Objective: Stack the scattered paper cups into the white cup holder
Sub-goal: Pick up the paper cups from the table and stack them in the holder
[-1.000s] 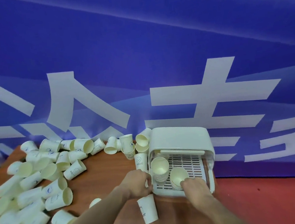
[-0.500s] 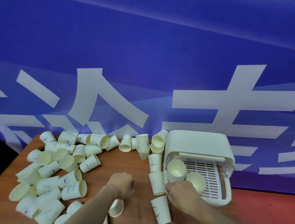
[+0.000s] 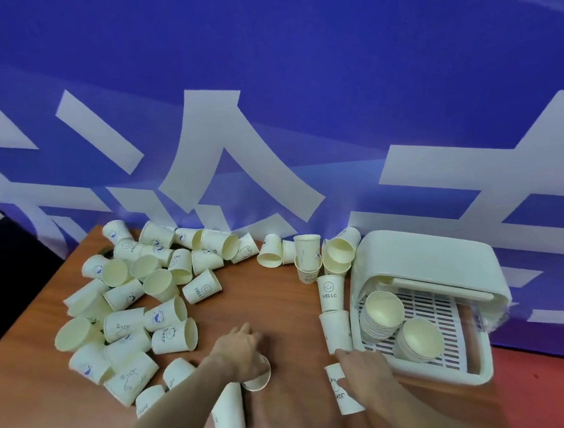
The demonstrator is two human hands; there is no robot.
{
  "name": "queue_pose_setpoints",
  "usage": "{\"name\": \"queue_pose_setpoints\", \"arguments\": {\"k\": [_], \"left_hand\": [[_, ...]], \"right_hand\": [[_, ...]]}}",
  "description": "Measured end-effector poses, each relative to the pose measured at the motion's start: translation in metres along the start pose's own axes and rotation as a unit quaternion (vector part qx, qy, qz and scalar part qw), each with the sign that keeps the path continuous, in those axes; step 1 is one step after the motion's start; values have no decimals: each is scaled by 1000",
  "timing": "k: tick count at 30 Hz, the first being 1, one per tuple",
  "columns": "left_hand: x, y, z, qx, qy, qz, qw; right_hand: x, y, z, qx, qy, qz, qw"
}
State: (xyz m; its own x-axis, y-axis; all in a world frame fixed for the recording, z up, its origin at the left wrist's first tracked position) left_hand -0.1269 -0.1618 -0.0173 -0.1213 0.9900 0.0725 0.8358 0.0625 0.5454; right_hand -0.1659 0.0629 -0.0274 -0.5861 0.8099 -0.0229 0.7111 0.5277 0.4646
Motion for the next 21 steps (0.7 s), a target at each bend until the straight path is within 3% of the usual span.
{"name": "queue_pose_setpoints", "arguments": {"k": [14, 21], "left_hand": [[-2, -23, 19, -57, 20, -66, 996], [-4, -24, -3, -91, 148, -73, 982]], "right_hand": [[-8, 5, 5, -19, -43, 43, 998], [-13, 6, -21, 18, -21, 40, 999]]}}
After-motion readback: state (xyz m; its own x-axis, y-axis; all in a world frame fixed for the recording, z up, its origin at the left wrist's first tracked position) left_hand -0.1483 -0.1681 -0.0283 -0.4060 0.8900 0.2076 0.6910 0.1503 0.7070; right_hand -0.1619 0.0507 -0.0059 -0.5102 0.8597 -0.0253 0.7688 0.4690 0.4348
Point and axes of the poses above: each hand's wrist, its own y-axis away from the middle knuckle, its own z-axis out of the palm, x = y × z, the point moved 8 cm from there along -y, towards the middle knuckle, and after that the axes turned 1 degree about y, right-handed, at the moved point
